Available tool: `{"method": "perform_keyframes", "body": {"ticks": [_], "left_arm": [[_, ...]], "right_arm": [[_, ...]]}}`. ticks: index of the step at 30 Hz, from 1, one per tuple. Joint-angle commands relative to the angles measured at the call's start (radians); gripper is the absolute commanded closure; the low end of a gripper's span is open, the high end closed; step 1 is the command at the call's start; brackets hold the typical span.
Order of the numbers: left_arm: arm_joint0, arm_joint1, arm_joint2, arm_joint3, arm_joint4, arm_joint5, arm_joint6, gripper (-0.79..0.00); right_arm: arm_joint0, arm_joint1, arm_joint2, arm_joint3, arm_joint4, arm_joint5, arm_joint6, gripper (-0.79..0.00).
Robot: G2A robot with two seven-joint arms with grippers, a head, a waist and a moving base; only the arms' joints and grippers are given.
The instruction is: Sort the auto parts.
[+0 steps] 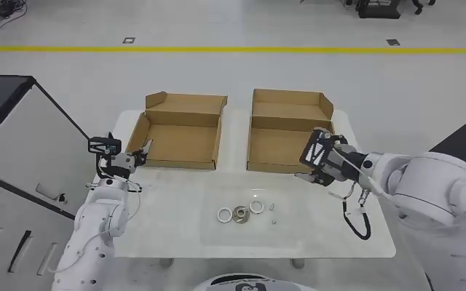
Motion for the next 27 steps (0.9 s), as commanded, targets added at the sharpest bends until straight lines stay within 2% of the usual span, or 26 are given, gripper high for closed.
{"method": "perform_keyframes", "body": {"ticks": [1,6,13,20,27], "left_arm": [[0.0,0.0,0.0,0.0,0.0,0.0,0.0,-0.785],[0.0,0.0,0.0,0.0,0.0,0.0,0.0,-0.785],[0.0,0.0,0.0,0.0,0.0,0.0,0.0,-0.785],[0.0,0.0,0.0,0.0,0.0,0.0,0.0,-0.785],[0.0,0.0,0.0,0.0,0.0,0.0,0.0,-0.785]], "right_arm": [[0.029,0.033,-0.036,0.0,0.012,0.019,0.019,-0.785],[0.124,0.112,-0.121,0.0,0.071,0.074,0.074,-0.785],[0.219,0.191,-0.223,0.0,0.163,0.134,0.134,-0.785],[0.305,0.234,-0.322,0.0,0.243,0.176,0.176,-0.785],[0.361,0.249,-0.452,0.026,0.254,0.196,0.195,-0.785]]}}
